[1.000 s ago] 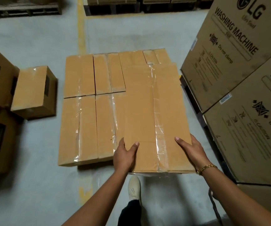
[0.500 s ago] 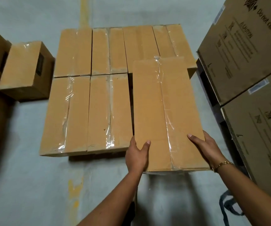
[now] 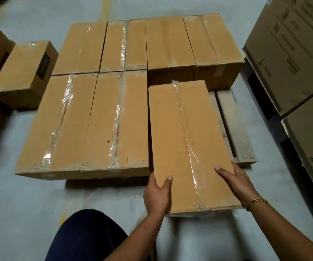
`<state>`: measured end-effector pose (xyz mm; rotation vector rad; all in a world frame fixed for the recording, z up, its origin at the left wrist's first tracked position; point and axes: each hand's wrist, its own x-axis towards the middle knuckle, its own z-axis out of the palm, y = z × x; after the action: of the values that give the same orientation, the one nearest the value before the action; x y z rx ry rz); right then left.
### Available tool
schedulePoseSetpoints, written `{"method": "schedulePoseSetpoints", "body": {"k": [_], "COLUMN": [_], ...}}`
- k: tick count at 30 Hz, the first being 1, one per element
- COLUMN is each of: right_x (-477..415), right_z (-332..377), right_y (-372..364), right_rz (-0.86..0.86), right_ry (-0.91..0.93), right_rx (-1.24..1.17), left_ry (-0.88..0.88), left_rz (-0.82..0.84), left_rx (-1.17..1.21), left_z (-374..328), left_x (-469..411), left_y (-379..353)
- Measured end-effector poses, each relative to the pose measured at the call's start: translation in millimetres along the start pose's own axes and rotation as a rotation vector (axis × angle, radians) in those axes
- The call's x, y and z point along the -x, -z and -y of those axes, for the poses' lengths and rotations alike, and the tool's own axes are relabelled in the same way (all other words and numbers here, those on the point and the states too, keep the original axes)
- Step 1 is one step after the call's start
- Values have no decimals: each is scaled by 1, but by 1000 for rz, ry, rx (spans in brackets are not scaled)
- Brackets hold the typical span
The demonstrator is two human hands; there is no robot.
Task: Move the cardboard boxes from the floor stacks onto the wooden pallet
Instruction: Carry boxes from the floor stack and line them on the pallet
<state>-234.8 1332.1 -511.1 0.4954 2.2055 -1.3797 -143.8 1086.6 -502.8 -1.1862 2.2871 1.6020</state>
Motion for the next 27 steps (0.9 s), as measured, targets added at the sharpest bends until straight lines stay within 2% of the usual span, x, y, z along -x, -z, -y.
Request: {"method": "schedulePoseSetpoints", "body": {"k": [11,16,22,25,27], "right_x": [-36,-41,-34,-28,-25], "right_z": [-39,-39,-45,-46,-50], "right_y": [-50,-50,-41,-34,-29], "right_rz": [-49,-22,15,62,96], "right_ry": [59,116,208,257,281], "right_rx": [-49,-36,114,209,264], "left_ry": [-38,-117,-274,-287,-332], "left_rz": [-135,-193,-278,-217,-116], "left_rx": [-74,-147,-475,-617,-701], "left_z": [36,43,36,24,20], "left_x": [-45,-49,-47,-50,-53], "left_y": [-4,-4,2,14,24]}}
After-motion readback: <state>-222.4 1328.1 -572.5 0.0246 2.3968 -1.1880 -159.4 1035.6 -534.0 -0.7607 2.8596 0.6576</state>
